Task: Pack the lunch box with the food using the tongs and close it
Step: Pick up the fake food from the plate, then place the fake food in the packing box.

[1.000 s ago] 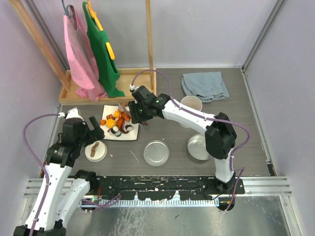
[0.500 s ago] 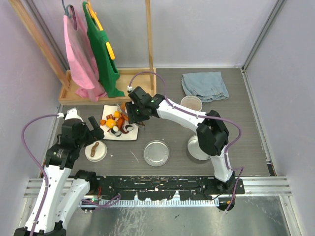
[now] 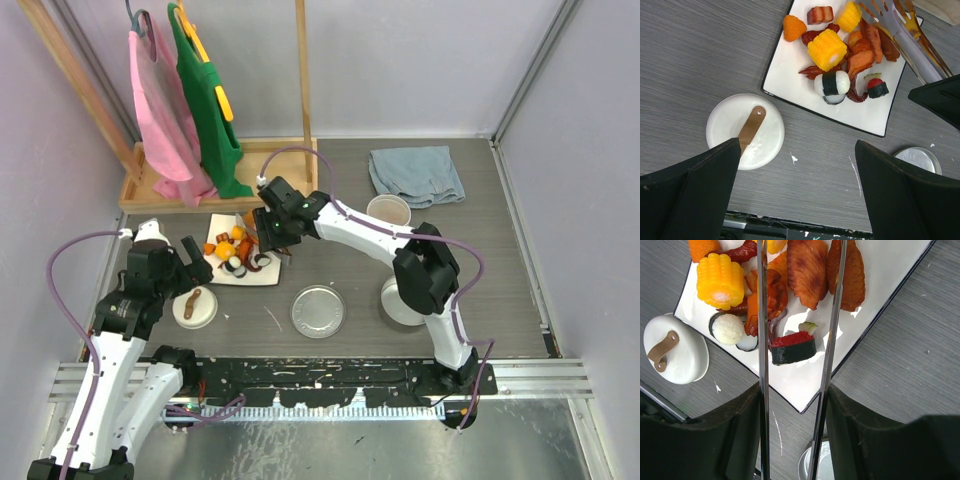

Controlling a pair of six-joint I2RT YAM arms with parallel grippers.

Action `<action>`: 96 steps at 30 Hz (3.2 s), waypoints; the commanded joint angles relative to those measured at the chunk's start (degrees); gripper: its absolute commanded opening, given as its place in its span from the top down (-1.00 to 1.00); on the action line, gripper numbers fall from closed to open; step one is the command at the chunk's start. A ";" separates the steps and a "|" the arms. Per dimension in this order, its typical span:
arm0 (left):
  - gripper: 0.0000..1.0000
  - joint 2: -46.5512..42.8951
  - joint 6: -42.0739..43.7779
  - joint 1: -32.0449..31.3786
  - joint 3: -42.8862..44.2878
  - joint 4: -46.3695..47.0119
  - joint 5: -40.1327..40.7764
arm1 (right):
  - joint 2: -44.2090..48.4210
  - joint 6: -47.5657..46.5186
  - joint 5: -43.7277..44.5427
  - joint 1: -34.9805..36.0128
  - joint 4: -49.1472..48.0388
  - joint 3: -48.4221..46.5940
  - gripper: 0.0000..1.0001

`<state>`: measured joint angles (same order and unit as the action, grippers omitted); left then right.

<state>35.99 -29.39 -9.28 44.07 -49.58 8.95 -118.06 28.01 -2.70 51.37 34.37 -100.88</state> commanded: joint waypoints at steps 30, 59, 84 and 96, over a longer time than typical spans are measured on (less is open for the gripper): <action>-0.96 0.84 -0.34 -0.13 1.66 2.56 -0.76 | 11.06 3.57 -2.79 0.17 -7.79 7.69 0.39; -0.96 -0.46 -0.50 -0.08 1.80 1.17 -0.11 | 42.91 -8.09 21.53 0.39 10.36 16.35 0.39; -0.96 0.40 -0.45 -0.13 1.76 1.34 -1.21 | 53.78 -4.76 39.93 0.21 34.10 24.77 0.37; -0.96 0.57 -0.46 -0.15 1.79 1.48 -1.55 | 52.96 -4.02 37.72 0.22 33.14 29.58 0.29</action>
<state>36.67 -29.39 -9.28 44.10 -49.98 7.73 -65.25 22.87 34.11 51.64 69.43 -71.02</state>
